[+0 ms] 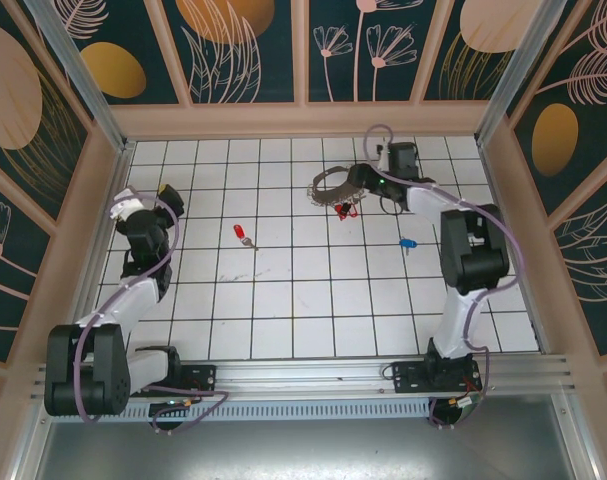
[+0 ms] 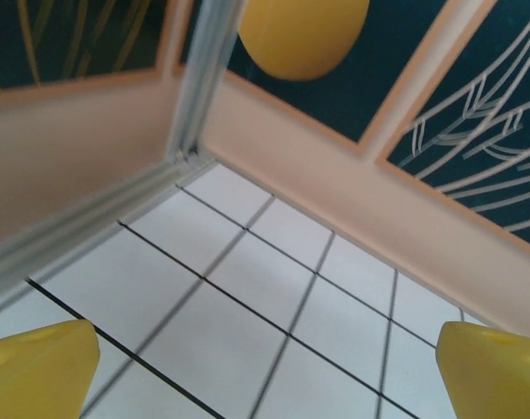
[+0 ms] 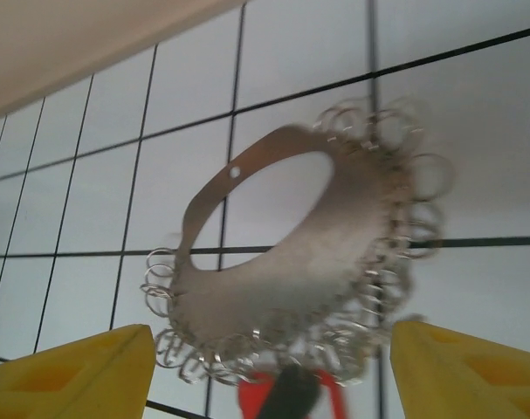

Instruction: Put the keys on the keyring

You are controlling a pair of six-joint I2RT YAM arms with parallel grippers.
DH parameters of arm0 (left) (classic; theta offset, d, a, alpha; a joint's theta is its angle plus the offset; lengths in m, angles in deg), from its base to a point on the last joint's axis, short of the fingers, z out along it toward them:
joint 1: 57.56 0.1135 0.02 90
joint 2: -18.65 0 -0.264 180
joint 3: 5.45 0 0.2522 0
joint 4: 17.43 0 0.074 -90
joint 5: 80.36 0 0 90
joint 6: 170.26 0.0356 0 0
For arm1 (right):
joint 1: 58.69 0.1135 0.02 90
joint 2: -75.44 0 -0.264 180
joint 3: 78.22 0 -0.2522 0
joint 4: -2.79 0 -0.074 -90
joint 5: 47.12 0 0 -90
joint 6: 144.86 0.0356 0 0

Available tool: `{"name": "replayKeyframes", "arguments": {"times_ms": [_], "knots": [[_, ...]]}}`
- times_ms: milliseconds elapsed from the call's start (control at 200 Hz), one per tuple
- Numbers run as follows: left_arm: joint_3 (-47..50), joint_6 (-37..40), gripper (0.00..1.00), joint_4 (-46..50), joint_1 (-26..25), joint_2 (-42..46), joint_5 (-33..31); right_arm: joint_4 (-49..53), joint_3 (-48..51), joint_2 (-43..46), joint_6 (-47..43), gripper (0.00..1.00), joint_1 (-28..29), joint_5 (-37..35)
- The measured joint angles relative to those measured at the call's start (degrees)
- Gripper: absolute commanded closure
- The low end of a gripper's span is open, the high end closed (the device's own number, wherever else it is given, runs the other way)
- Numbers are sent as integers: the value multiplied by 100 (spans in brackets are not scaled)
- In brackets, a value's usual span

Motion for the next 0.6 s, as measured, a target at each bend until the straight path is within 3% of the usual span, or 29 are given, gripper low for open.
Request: {"name": "replayKeyframes", "arguments": {"times_ms": [130, 600], "knots": [[-210, -385, 1, 341, 0, -186, 566, 424, -929, -708, 208, 39, 273, 94], [-282, -933, 1, 501, 0, -334, 2396, 1729, -3539, -2730, 391, 39, 492, 203]]}}
